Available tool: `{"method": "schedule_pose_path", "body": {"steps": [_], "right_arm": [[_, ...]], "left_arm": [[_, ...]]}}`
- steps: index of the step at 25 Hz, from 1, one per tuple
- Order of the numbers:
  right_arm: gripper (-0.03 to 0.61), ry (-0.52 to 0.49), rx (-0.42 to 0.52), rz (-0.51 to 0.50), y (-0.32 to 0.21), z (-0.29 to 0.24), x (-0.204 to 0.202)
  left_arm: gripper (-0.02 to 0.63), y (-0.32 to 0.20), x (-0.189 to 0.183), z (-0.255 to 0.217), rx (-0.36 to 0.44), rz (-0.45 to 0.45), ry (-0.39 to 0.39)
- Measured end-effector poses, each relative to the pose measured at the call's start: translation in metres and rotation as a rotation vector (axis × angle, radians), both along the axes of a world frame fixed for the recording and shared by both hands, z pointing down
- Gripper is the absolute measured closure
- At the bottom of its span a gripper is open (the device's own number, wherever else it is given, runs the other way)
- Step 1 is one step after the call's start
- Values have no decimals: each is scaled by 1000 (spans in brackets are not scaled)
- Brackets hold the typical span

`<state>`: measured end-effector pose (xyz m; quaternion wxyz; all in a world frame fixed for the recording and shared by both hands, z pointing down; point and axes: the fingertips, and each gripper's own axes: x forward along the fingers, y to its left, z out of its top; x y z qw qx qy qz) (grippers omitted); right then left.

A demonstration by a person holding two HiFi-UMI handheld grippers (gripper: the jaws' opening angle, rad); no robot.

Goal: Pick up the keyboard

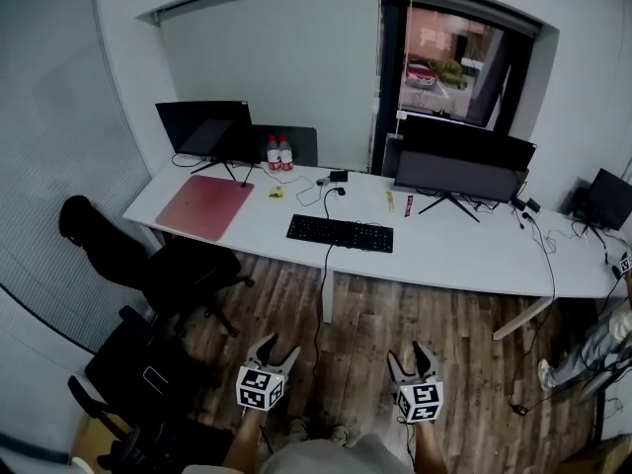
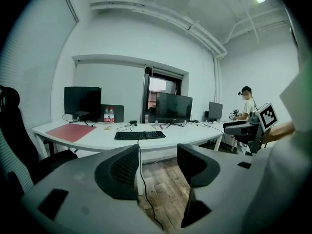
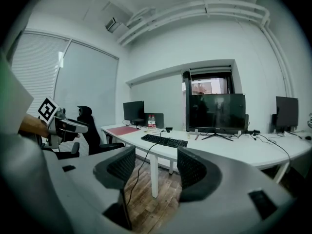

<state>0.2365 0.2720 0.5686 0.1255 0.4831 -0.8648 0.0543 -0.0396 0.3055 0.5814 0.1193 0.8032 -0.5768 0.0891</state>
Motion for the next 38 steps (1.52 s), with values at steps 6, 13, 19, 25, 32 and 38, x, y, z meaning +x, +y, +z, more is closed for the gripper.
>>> {"method": "schedule_pose_path", "body": {"steps": [6, 13, 19, 25, 32, 38], "right_arm": [[324, 5, -3, -16, -6, 6, 18], [324, -1, -8, -26, -17, 10, 18], [325, 0, -11, -26, -37, 13, 11], [325, 20, -17, -12, -67, 18, 1], [327, 28, -9, 39, -121, 14, -16], [328, 31, -10, 88, -163, 9, -41]], "left_arm": [[379, -5, 20, -1, 4, -11, -14], [379, -15, 25, 2, 0, -20, -19], [379, -33, 19, 6, -6, -20, -19], [379, -73, 9, 13, -8, 1, -3], [379, -138, -11, 14, -1, 43, 11], [379, -192, -38, 10, -3, 87, 12]]}}
